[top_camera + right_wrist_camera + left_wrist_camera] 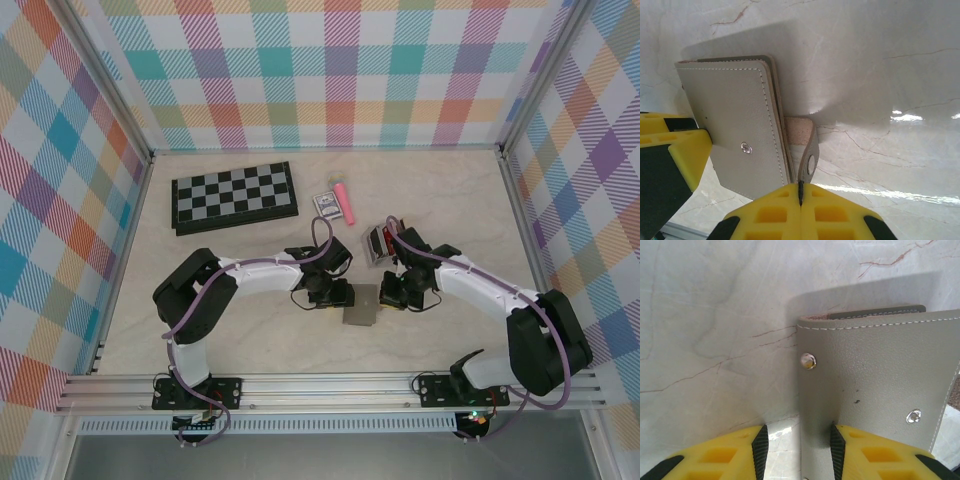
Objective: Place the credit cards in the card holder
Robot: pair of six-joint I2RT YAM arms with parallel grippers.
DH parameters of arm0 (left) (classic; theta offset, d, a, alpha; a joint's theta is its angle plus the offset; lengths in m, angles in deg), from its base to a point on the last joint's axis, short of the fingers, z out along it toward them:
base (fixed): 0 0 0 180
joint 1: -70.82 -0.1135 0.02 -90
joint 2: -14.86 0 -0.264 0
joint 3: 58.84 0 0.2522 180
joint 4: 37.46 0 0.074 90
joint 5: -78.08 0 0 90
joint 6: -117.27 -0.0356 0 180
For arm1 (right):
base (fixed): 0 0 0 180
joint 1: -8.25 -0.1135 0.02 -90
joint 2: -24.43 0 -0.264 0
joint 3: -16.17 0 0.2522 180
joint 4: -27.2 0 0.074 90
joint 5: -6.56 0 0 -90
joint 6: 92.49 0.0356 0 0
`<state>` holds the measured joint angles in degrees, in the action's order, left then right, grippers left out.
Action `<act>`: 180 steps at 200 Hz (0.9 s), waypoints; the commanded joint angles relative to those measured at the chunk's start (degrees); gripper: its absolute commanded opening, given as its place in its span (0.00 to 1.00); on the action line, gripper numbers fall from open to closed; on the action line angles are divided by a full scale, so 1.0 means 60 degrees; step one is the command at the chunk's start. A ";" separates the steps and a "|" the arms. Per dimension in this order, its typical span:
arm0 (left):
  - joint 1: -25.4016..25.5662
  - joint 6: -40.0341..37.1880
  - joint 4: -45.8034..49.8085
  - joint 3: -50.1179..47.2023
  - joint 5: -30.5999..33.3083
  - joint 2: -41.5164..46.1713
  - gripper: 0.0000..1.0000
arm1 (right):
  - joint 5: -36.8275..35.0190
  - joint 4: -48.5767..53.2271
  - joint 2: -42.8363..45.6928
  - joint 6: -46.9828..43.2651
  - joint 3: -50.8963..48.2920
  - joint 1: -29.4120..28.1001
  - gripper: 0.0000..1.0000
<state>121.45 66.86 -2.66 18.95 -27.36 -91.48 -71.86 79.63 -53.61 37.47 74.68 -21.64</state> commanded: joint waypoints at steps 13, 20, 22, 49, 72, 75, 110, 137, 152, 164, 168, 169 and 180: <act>0.0219 0.0016 -0.0080 -0.0022 0.0010 -0.0515 0.39 | 0.0554 -0.0308 0.0404 -0.0181 0.0188 -0.0057 0.00; 0.0219 0.0031 -0.0087 -0.0021 -0.0003 -0.0513 0.39 | 0.0784 -0.0478 0.0409 -0.0214 0.0210 -0.0075 0.00; 0.0219 0.0028 -0.0088 -0.0022 -0.0004 -0.0513 0.39 | 0.0833 -0.0519 0.0409 -0.0215 0.0215 -0.0069 0.00; 0.0219 0.0048 -0.0157 -0.0007 -0.0019 -0.0570 0.38 | 0.1206 -0.0822 0.0110 -0.0260 0.0383 -0.0134 0.00; 0.0219 0.0080 -0.0210 0.0007 -0.0063 -0.0586 0.37 | 0.1146 -0.0685 -0.0303 -0.0329 0.0657 -0.0312 0.00; 0.0219 0.0072 -0.0210 0.0007 -0.0063 -0.0586 0.37 | 0.1046 -0.0597 -0.0321 -0.0332 0.0690 -0.0335 0.00; 0.0219 0.0124 -0.0224 -0.0037 -0.0025 -0.0542 0.37 | -0.0751 0.0653 0.0064 -0.0144 0.0870 -0.0351 0.23; 0.0219 0.0102 -0.0202 -0.0015 -0.0048 -0.0542 0.37 | -0.1103 0.1093 -0.0319 -0.0174 0.1015 -0.0350 0.28; 0.0219 0.0105 -0.0204 -0.0008 -0.0048 -0.0542 0.37 | -0.0595 0.0731 -0.0587 -0.0168 0.0965 -0.0368 0.29; 0.0219 0.0108 -0.0201 -0.0007 -0.0055 -0.0542 0.37 | -0.0387 0.0468 -0.0726 -0.0050 0.0950 -0.0405 0.33; 0.0219 0.0098 -0.0202 -0.0021 -0.0050 -0.0542 0.37 | -0.0357 0.0415 -0.0770 -0.0040 0.0974 -0.0433 0.33; 0.0226 0.0097 -0.0206 -0.0022 -0.0049 -0.0535 0.37 | -0.0352 0.0405 -0.0781 -0.0040 0.0977 -0.0435 0.33; 0.0219 0.0101 -0.0203 -0.0035 -0.0058 -0.0528 0.37 | -0.0371 0.0392 -0.0899 -0.0032 0.1057 -0.0495 0.33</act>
<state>121.45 66.91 -2.88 18.97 -27.49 -91.59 -75.23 82.34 -57.43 37.10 79.34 -23.76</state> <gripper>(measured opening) 0.371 0.328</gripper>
